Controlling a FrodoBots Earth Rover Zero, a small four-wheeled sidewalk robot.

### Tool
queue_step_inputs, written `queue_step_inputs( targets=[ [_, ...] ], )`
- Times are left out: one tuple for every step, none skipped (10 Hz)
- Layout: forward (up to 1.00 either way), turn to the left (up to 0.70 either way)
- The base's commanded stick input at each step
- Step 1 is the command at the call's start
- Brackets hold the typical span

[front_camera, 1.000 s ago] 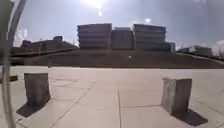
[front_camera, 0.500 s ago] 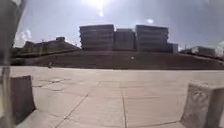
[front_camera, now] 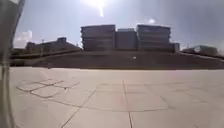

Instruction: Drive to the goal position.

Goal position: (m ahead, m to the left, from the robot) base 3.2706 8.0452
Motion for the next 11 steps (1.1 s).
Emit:
queue_step_inputs(
  targets=[
    [0.85,0.34],
    [0.85,0.34],
    [0.85,0.34],
    [0.85,0.34],
    [0.85,0.34],
    [0.85,0.34],
    [0.85,0.34],
    [0.85,0.34],
    [0.85,0.34],
    [0.85,0.34],
    [0.85,0.34]
  ],
)
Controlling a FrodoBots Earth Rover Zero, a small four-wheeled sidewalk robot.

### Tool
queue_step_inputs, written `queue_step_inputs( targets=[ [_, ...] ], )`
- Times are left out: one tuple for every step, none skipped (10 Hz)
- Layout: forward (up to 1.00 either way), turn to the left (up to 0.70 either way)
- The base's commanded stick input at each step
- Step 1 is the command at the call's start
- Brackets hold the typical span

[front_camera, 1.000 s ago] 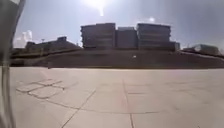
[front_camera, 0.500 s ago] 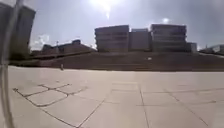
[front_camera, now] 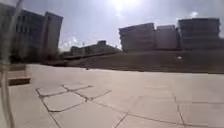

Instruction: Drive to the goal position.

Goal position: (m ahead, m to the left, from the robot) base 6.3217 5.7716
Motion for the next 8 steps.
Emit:
queue_step_inputs(
  targets=[
    [0.85,0.33],
    [0.85,0.16],
    [0.85,0.01],
    [0.85,0.00],
    [0.85,0.00],
    [0.85,0.00],
    [0.85,0.00],
    [0.85,-0.03]
  ],
)
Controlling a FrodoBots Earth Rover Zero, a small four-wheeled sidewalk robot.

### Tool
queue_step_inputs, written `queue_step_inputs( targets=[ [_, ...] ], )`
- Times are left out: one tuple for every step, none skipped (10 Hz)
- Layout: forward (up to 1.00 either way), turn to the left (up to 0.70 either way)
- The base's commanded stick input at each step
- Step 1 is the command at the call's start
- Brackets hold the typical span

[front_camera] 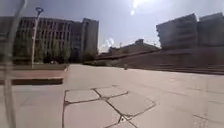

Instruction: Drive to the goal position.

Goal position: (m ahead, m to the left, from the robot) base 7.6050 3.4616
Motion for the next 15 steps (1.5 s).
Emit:
queue_step_inputs(
  targets=[
    [0.85,-0.10],
    [0.85,-0.21],
    [0.85,-0.29],
    [0.85,-0.29],
    [0.85,-0.29],
    [0.85,-0.25],
    [0.85,-0.07],
    [0.85,0.00],
    [0.85,0.00],
    [0.85,0.00],
    [0.85,0.00],
    [0.85,0.00],
    [0.85,0.00],
    [0.85,0.00],
    [0.85,0.00]
  ],
)
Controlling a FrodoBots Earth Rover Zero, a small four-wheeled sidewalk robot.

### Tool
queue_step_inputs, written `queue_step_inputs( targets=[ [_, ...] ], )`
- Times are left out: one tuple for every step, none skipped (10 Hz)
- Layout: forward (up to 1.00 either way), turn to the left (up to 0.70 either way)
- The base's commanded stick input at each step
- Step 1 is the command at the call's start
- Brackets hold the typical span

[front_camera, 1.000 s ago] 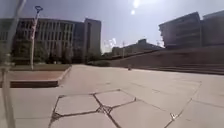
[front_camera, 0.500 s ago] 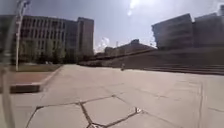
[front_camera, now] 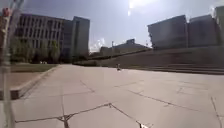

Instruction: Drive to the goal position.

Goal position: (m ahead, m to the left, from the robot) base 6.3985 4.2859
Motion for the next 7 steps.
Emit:
queue_step_inputs(
  targets=[
    [0.85,0.00],
    [0.85,0.00],
    [0.85,0.00],
    [0.85,0.03],
    [0.85,0.10],
    [0.85,0.30],
    [0.85,0.32]
  ],
)
